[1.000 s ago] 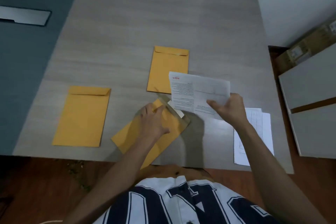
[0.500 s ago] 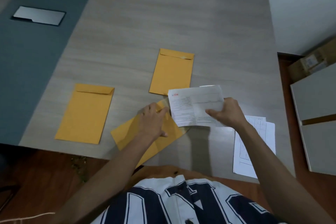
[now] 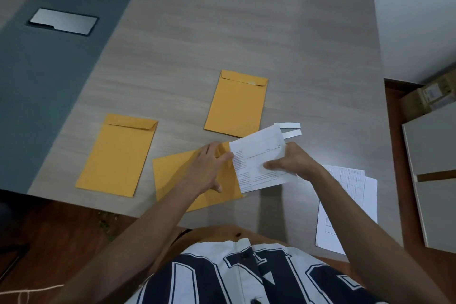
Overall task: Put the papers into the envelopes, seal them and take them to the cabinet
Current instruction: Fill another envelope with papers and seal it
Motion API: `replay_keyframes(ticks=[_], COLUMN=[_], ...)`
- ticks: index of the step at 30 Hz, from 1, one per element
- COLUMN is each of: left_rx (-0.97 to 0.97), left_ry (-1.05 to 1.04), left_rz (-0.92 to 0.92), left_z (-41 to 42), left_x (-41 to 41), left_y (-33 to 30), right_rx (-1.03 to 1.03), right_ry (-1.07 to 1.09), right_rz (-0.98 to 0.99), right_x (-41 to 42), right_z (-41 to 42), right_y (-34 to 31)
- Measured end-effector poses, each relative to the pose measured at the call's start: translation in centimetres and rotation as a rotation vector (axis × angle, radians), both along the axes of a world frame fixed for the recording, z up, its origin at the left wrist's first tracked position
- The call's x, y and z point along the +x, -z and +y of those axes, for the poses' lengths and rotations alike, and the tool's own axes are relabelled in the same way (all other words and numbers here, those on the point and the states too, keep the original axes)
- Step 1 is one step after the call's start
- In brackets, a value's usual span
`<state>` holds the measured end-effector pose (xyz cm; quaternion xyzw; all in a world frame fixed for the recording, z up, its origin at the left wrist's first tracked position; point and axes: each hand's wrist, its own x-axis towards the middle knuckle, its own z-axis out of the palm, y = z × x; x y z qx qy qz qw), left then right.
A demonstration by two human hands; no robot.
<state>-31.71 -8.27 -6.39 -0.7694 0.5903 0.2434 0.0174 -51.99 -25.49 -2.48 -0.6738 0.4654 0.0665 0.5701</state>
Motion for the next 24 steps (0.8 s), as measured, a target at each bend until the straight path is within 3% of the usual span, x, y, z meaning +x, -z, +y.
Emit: replay_keyframes(ticks=[10,19,24], left_rx=[0.034,-0.059,-0.047], left_ry=[0.058,0.095,0.121], left_rz=[-0.036,0.019,0.042], left_z=[0.8,-0.6,-0.7], left_x=[-0.6,-0.7,-0.5], left_y=[1.2,0.4,0.2], right_rx=[0.036,0.016,-0.214], right_ry=[0.128,0.101,0.022], right_rz=[-0.032,-0.054,0.069], right_x=[-0.1,1.9,2.4], right_z=[0.8,3.3,3.4], right_y=[1.3,0.9,-0.2])
